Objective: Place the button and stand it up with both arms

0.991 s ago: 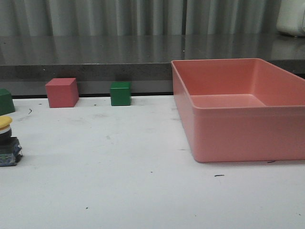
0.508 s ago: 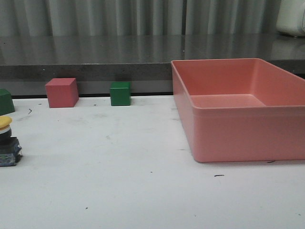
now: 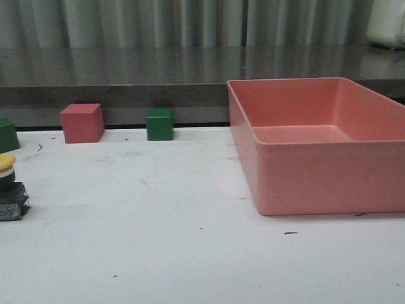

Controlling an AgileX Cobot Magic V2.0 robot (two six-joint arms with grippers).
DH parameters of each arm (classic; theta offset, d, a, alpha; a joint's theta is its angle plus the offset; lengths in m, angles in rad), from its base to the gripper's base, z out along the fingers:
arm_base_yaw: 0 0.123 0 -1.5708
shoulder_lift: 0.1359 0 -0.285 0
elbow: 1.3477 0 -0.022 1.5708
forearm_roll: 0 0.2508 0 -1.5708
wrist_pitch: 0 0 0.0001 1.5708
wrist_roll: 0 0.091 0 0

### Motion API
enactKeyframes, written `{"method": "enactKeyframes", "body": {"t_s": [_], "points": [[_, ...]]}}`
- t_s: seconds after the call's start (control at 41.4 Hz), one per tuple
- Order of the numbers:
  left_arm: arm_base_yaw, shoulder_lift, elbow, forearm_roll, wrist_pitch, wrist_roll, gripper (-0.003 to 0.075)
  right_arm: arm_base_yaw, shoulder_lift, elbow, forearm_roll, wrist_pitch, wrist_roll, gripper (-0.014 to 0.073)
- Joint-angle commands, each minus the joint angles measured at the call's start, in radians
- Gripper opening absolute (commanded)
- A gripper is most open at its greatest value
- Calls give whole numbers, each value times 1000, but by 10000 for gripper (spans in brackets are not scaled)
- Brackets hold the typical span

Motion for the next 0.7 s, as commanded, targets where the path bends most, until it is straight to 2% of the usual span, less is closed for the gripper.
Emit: {"method": "enactKeyframes", "body": {"t_s": [0.0,0.338,0.508,0.677], "points": [[-11,-23,14,-9,-82,-5,-20,-87,-48,83,-14,-198,-5,-67],[-11,-23,14,-9,-82,-5,-20,-286,-202,393,-14,-518,-5,-67],[-11,-23,14,-9,-82,-5,-20,-345,-255,470,0,-589,-5,-67],[-11,-21,14,-9,-82,-5,-20,-351,-255,467,55,-568,-4,-67]]}}
